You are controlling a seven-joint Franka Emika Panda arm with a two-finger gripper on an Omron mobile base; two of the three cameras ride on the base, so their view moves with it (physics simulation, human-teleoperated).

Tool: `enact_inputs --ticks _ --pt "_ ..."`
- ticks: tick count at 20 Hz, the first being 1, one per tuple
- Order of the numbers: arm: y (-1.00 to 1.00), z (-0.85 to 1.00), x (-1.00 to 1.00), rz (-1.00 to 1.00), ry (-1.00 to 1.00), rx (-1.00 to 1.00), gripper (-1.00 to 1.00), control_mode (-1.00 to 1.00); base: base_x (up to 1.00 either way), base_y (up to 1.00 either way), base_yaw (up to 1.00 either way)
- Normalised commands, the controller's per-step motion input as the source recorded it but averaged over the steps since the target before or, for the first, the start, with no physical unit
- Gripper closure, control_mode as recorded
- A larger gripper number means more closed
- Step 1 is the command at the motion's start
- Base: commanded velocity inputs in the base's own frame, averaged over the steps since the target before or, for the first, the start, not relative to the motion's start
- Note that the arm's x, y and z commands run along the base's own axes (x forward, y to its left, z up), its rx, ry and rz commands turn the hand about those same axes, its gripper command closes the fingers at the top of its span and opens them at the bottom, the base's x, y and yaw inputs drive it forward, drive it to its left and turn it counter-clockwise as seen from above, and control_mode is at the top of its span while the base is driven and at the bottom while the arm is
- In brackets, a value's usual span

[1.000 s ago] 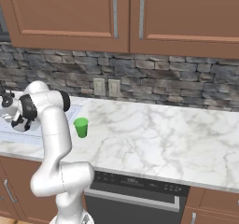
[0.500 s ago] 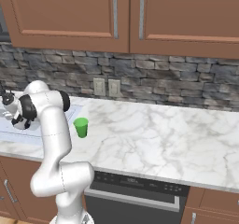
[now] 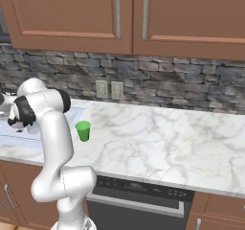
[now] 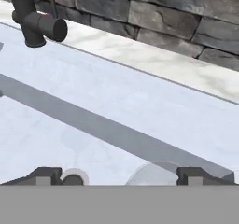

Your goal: Place the cup in the left basin and the glass cup in the right basin of the sink.

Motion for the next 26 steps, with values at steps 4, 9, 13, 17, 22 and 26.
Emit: enact_inputs --ticks 4,9,13,17,22,26 --pt "0.0 0.59 -0.28 0.01 -0.13 0.0 -1.0 -1.0 0.0 0.0 0.0" --pt "-0.05 0.42 -0.32 0.0 -0.06 0.07 -1.0 -1.0 0.0 0.0 0.0" --pt "-0.12 0.27 -0.24 0.0 0.0 0.13 -1.0 -1.0 0.0 0.0 0.0" --pt "-0.16 0.06 -0.18 0.0 0.03 0.22 -1.0 -1.0 0.0 0.0 0.0" --pt "-0.22 0.06 -0.16 0.0 0.1 0.22 -1.0 -1.0 0.0 0.0 0.0" --pt "-0.15 0.12 -0.11 0.0 0.14 0.12 -1.0 -1.0 0.0 0.0 0.0"
